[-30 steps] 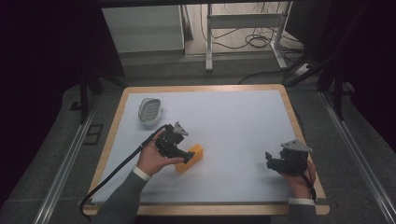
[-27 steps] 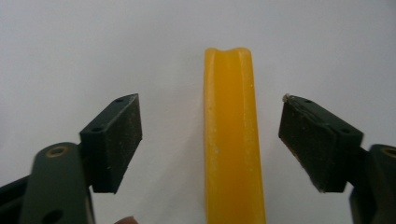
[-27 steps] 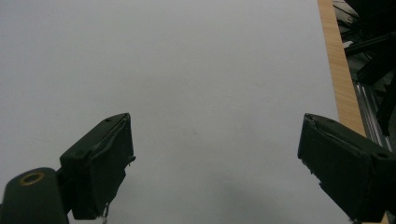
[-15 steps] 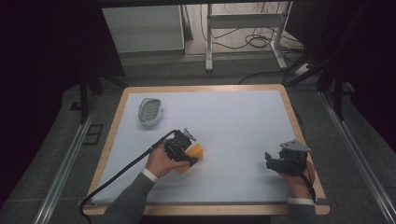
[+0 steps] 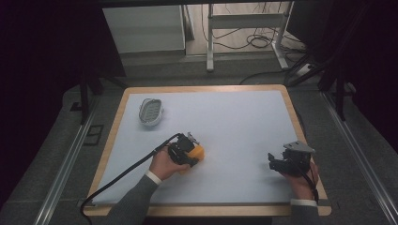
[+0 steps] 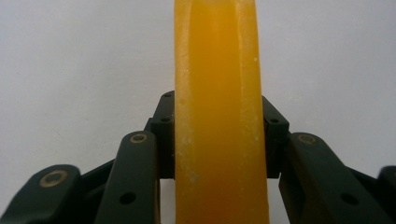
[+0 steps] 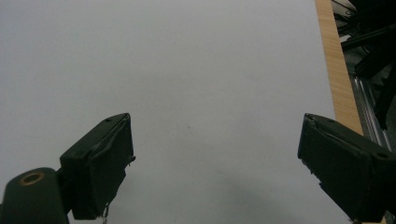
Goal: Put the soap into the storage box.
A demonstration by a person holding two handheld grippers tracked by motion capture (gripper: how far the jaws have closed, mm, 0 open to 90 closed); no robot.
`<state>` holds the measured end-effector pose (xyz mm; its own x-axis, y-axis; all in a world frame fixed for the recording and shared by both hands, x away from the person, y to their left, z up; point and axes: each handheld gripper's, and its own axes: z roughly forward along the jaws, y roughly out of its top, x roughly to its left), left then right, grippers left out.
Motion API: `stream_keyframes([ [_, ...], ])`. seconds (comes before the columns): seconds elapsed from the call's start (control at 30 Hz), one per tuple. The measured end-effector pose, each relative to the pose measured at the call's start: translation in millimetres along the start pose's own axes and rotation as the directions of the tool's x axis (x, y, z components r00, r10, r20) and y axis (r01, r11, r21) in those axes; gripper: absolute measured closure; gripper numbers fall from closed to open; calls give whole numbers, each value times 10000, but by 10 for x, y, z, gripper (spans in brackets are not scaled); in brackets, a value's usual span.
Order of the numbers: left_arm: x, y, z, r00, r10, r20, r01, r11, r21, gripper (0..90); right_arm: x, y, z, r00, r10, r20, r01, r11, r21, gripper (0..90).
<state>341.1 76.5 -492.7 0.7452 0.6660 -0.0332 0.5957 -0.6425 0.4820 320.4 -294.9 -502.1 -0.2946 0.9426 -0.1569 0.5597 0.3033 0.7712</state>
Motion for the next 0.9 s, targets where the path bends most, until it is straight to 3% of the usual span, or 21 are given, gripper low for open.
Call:
stream_keyframes([
  [0.17,-3,-10,-8,9999,119,-20,-119,9999,-30,608,6,18,-28,10000,-51,9,51,9999,-91,106],
  [0.3,40,-23,-28,9997,26,263,-26,10000,21,609,4,19,-28,10000,-68,24,68,9999,-105,106],
  [0.6,126,-86,-115,9995,-102,306,114,9991,-416,610,1,13,-23,9999,-128,93,129,9999,-73,106],
  [0.77,224,-99,-238,9987,-360,372,392,9953,-887,610,-3,13,-26,9998,-129,122,130,9999,-73,106],
  [0.8,282,-111,-257,9976,-572,397,610,9929,-1025,610,-2,12,-24,9999,-134,88,134,9999,-77,106],
  [0.9,322,-128,-285,9975,-663,251,686,9920,-1060,610,1,8,-18,9999,-128,76,128,9999,-51,106],
])
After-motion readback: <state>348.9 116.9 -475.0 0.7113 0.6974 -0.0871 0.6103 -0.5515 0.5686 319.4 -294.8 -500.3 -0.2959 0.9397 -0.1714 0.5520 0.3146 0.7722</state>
